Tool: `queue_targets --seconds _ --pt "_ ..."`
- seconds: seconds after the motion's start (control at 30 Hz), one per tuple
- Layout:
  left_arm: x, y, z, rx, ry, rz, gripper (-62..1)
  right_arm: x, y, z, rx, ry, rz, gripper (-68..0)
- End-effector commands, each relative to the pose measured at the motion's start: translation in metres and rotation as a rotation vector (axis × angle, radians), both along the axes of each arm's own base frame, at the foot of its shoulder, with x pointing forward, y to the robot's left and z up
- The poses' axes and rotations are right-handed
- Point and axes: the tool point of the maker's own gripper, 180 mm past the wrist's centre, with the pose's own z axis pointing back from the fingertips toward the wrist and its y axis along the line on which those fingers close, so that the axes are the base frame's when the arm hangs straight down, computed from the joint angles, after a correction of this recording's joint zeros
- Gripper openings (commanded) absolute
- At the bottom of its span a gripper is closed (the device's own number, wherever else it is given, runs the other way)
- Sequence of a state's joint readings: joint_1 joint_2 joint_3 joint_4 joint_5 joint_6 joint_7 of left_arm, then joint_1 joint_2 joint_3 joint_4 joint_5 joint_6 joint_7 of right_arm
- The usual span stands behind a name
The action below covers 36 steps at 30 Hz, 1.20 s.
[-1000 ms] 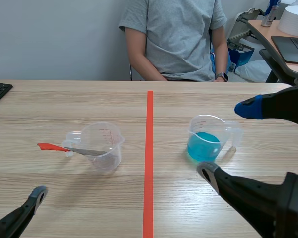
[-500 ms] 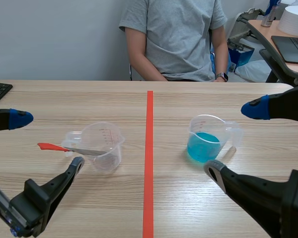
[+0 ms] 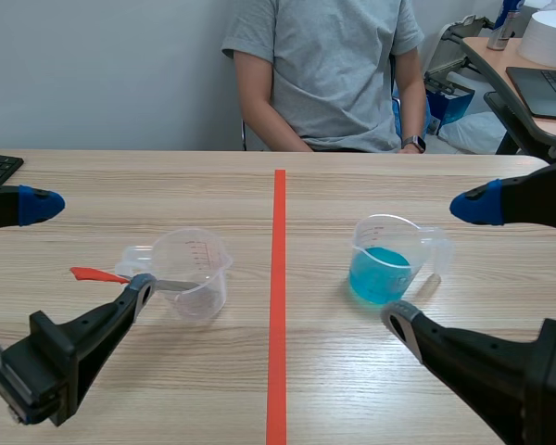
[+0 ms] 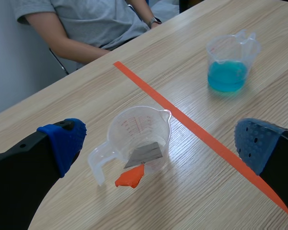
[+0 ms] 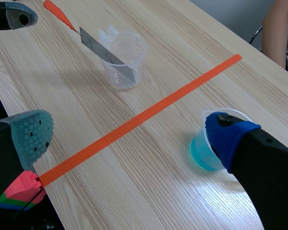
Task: Do the redox reaction experiment.
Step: 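Return to the home posture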
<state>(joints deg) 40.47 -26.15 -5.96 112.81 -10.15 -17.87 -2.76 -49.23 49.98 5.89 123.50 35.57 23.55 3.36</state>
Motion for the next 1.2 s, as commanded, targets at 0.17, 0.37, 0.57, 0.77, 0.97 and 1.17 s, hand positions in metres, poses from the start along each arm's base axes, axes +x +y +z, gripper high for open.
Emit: queue_targets --seconds 0.17,0.37,0.57,0.77,0.97,1.17 --pt "-0.0013 -0.0013 0.0016 -0.033 0.006 0.010 1.4 0.0021 0.0045 0.0104 0.029 -0.026 0.005 0.4" --pt "-0.0014 -0.0012 0.0012 -0.032 0.007 0.010 1.4 0.0020 0.0043 0.0097 0.026 -0.024 0.005 0.4" --pt "-0.0013 -0.0013 0.0014 -0.032 0.006 0.010 1.4 0.0022 0.0049 0.0115 0.034 -0.030 0.006 0.4" --pt "-0.0013 -0.0013 0.0014 -0.032 0.006 0.010 1.4 0.0022 0.0049 0.0115 0.034 -0.030 0.006 0.4" --pt "-0.0013 -0.0013 0.0013 -0.032 0.006 0.009 1.4 0.0023 0.0049 0.0116 0.034 -0.031 0.006 0.4" --pt "-0.0012 -0.0011 0.0015 -0.031 0.006 0.010 1.4 0.0023 0.0048 0.0115 0.034 -0.030 0.006 0.4"
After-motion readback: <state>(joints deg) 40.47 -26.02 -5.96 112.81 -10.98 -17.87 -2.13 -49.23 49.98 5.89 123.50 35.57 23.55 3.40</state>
